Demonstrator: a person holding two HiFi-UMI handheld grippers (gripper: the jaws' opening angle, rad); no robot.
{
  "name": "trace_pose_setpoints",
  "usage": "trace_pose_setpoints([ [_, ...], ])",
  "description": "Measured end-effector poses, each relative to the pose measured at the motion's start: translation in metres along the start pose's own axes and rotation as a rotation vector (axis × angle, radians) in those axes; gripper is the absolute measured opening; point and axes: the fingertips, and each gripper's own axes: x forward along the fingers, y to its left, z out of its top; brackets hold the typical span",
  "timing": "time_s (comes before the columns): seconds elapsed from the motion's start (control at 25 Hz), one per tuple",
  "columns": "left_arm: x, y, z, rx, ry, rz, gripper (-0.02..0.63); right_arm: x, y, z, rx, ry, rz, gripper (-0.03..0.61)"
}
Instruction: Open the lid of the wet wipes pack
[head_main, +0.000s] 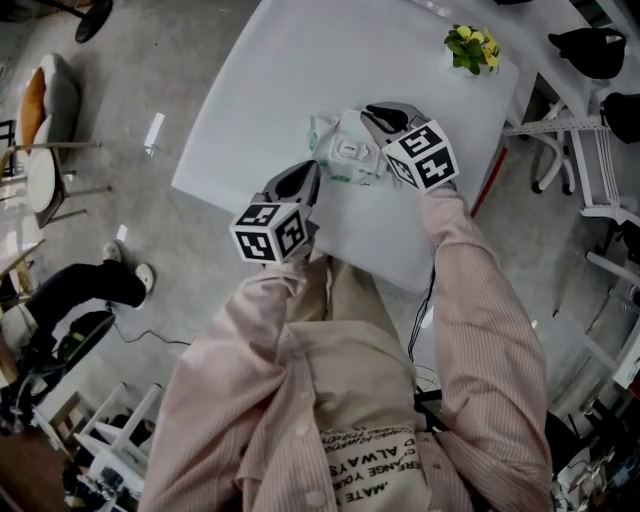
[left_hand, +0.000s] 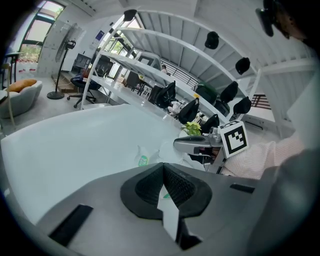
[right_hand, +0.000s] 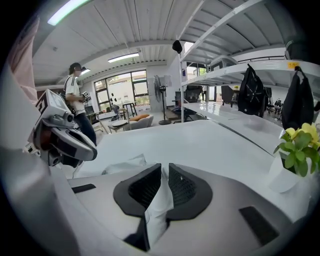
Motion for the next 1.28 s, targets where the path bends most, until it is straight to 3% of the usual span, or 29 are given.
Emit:
trace_pose_setpoints([
  [0.32, 0.000, 0.001, 0.001, -0.006, 0.002, -0.002, 0.000, 0.004, -0.002, 0.000, -0.004, 0.000, -0.017, 0.025],
  [0.6, -0.009, -0.005, 0.009, 0.019, -0.017, -0.021, 0.000, -0.017, 0.000, 0.016, 0.110, -0.114, -0.030, 0.077],
  [0.84, -0.026, -0.022, 0.034, 0.099, -0.075, -0.067, 0.000, -0.050, 0.002, 0.033, 0.104, -0.186, -0.116, 0.015],
  [1.28, -0.079, -0.052, 0.085, 0.269, -0.201, -0.103, 0.000, -0.115, 0.025, 0.064, 0.184, -0.339, -0.197, 0.000],
])
